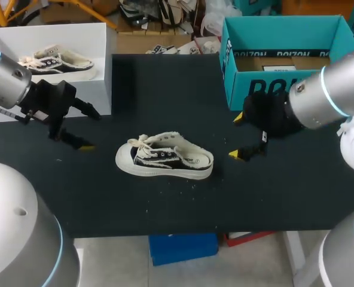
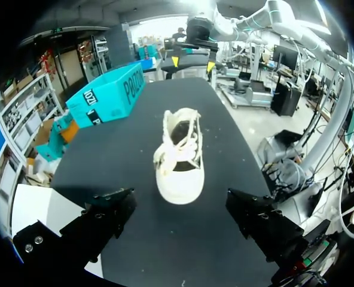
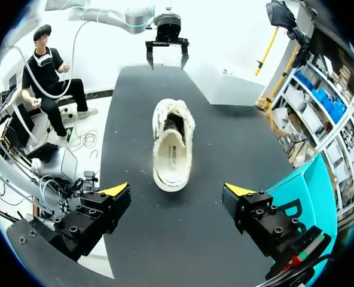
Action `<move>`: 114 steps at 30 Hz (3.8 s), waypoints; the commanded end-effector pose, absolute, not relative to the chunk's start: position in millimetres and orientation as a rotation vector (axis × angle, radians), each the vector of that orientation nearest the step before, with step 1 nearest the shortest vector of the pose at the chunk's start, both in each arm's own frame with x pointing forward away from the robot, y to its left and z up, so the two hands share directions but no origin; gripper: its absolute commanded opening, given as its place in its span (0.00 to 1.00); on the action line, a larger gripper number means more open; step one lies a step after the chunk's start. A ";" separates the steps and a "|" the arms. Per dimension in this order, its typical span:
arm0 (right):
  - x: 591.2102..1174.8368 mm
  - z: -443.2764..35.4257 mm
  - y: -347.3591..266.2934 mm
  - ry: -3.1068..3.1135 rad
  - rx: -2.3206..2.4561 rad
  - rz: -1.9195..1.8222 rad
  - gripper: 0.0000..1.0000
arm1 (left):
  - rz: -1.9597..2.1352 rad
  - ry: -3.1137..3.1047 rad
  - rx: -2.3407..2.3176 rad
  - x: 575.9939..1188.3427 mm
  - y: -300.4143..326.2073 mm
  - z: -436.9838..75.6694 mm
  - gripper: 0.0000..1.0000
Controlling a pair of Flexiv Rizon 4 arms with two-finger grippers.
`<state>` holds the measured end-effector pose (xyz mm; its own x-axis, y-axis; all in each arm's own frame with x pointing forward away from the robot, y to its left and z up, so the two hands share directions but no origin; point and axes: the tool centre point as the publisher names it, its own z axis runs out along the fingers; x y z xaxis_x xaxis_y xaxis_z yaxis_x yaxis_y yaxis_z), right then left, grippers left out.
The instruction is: Take the shoe out of the shoebox, open the shoe tongue, remove and reinsert the insole, then place the shoe into the shoebox
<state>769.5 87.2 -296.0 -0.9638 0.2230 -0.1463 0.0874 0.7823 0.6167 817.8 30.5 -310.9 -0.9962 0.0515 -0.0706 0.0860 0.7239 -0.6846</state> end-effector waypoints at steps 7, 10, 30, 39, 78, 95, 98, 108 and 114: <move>765.5 -342.0 125.1 2.582 0.224 1.268 1.00 | -1.143 2.868 0.115 817.1 30.4 -312.3 1.00; 767.3 -349.5 134.0 2.584 0.222 1.292 1.00 | -1.143 2.868 0.115 817.1 30.4 -312.3 1.00; 797.4 -402.4 146.1 2.573 0.280 1.351 1.00 | -1.143 2.868 0.115 817.1 30.4 -312.3 1.00; 801.7 -413.3 155.3 2.559 0.301 1.395 1.00 | -1.143 2.868 0.115 817.1 30.4 -312.3 1.00; 801.5 -440.4 173.2 2.560 0.304 1.485 0.00 | -0.764 2.949 -0.170 807.4 -25.4 -275.9 1.00; 801.5 -440.4 173.2 2.560 0.304 1.485 0.00 | -0.295 3.009 -0.971 830.2 -70.3 -286.2 1.00; 801.5 -440.4 173.2 2.560 0.304 1.485 0.00 | -0.035 2.847 -1.695 832.9 -67.4 -306.0 1.00; 801.5 -440.4 173.2 2.560 0.304 1.485 0.00 | 0.089 2.693 -1.745 819.3 -74.2 -304.1 1.00; 801.5 -440.4 173.2 2.560 0.304 1.485 0.00 | 0.423 2.486 -2.054 832.1 -84.8 -305.6 1.00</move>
<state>801.2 172.6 -437.0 -0.9662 0.2546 -0.0411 0.0904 0.4837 0.8706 821.6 -70.3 -304.6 -0.7452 -0.6589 0.1026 -0.6631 0.7161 -0.2181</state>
